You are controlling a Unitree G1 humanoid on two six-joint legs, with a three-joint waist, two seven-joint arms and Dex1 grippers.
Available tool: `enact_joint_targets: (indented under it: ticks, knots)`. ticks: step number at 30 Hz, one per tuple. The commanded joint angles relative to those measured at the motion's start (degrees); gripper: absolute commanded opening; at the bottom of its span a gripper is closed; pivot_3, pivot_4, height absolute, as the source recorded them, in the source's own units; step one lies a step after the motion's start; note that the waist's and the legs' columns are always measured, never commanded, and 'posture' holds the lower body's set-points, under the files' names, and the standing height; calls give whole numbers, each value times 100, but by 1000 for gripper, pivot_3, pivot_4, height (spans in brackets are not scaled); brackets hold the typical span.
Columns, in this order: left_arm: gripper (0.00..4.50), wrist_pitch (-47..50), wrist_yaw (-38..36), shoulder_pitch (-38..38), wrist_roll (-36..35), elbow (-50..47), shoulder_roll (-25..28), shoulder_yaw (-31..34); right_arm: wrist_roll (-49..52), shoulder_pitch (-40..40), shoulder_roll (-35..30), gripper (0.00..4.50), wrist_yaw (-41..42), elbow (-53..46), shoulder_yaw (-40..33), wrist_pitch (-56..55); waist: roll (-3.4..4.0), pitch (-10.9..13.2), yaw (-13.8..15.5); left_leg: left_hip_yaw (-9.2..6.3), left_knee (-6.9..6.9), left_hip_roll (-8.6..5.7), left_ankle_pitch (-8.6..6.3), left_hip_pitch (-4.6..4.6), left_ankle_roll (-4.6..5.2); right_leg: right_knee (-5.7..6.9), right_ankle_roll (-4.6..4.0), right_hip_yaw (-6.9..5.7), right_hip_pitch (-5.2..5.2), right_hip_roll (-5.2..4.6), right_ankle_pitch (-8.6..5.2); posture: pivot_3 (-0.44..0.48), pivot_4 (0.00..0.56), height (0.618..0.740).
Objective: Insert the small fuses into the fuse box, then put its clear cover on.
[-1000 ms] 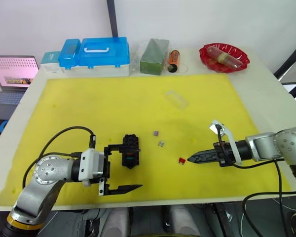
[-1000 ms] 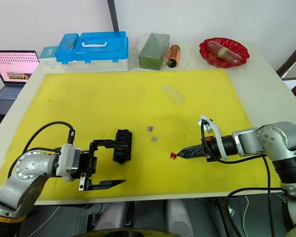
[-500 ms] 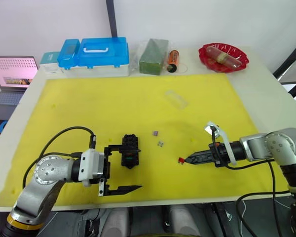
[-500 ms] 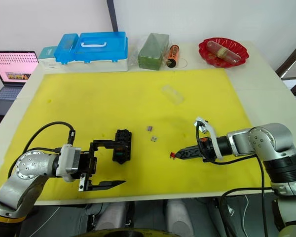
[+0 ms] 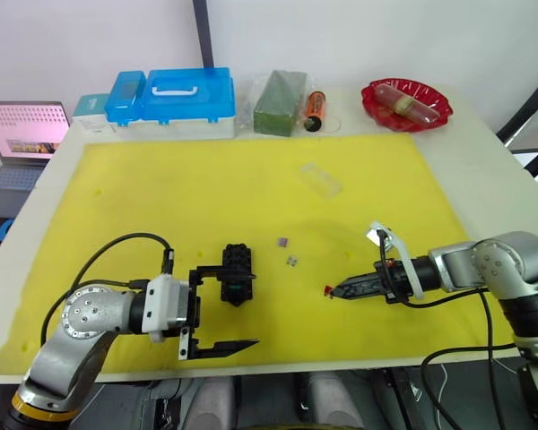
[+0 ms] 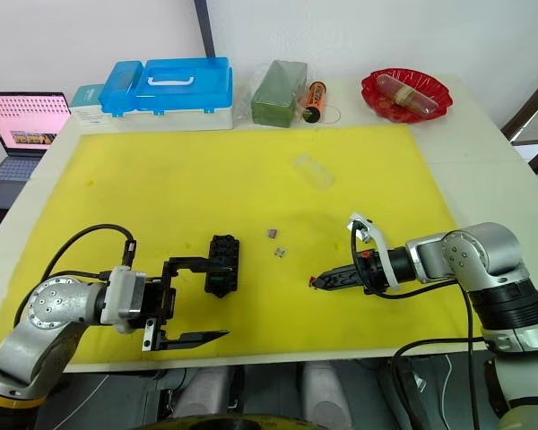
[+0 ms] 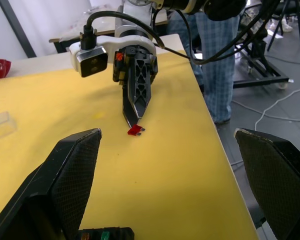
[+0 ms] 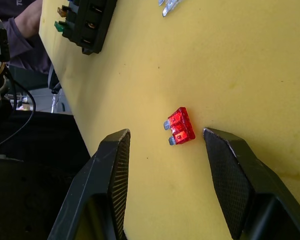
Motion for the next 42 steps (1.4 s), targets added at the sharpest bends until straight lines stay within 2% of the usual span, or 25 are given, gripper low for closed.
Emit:
enact_joint_targets:
  ticks: [1,6,7,9,14,15,21,25,28,33,34,37,42]
  knots:
    - [4500,-74,25,-17,-25,-67,-24,12,-103,6,75,2420,11,-115,11,-15,0,0,-1,0,0,0,0,0,0,0,0,0,0,0,0,0,150,740]
    - [4500,-173,-26,51,2,26,-36,39,-234,150,88,2420,-16,-236,17,-70,0,0,-2,-1,0,0,0,3,0,0,0,-1,3,0,0,0,150,740]
    - [4500,-230,-60,87,13,71,-40,46,-241,155,104,2251,-21,-249,12,-67,0,0,-6,0,0,0,0,4,0,0,0,0,3,0,0,0,150,740]
    - [4500,-335,-114,137,29,156,-48,51,-280,156,150,1905,-57,-273,12,-98,0,0,-5,-1,0,0,0,5,0,0,0,-1,4,0,0,0,150,740]
    - [4500,-603,-226,237,82,357,-87,37,-416,123,311,158,-179,-238,-43,-144,0,0,-9,-1,0,0,0,5,0,0,0,-1,4,0,0,0,150,740]
    - [4500,-665,-252,267,95,398,-94,33,-430,115,316,28,-162,-233,-43,-148,0,-1,-8,-1,-1,1,0,5,0,0,0,-1,4,0,0,0,150,740]
    - [4500,-1013,-399,367,126,691,-121,93,-447,11,199,28,-76,-301,-168,-179,0,-1,-9,-2,0,1,0,6,0,0,-2,-2,4,1,0,0,150,740]
    - [4500,-1172,-417,460,102,848,-99,250,-170,-388,240,28,-209,-624,-513,163,4,1,-21,0,0,1,0,4,0,1,-2,0,1,0,0,0,150,740]
    - [4500,-856,-84,579,-105,687,-53,584,-100,-864,333,28,-415,-1393,-527,149,9,4,-20,-1,-1,1,0,0,0,5,-2,1,-7,0,1,0,150,740]
    - [4500,121,805,884,-458,196,-61,1039,-426,-1271,1044,28,-1072,-2130,-244,-313,5,2,-8,-13,-8,7,0,-3,0,9,12,-7,-11,4,6,0,150,740]
    - [4500,399,1116,937,-558,56,-85,1162,-747,-1335,1136,28,-1117,-2222,110,-690,4,3,-3,-12,-7,6,0,-4,0,9,16,-7,-11,3,9,0,150,740]
    - [4500,850,1565,1120,-534,-183,-46,1351,-1336,-1546,1466,28,-1175,-2193,792,-1408,4,3,-16,-13,-3,2,0,-5,0,8,12,-5,-10,-6,7,0,150,740]
    - [4500,1450,1938,1175,-581,-377,-26,1274,-1800,-1756,1825,28,-1126,-1989,1307,-1923,4,3,-14,-12,-4,-1,0,-4,-1,9,2,-7,-10,-6,2,0,150,740]
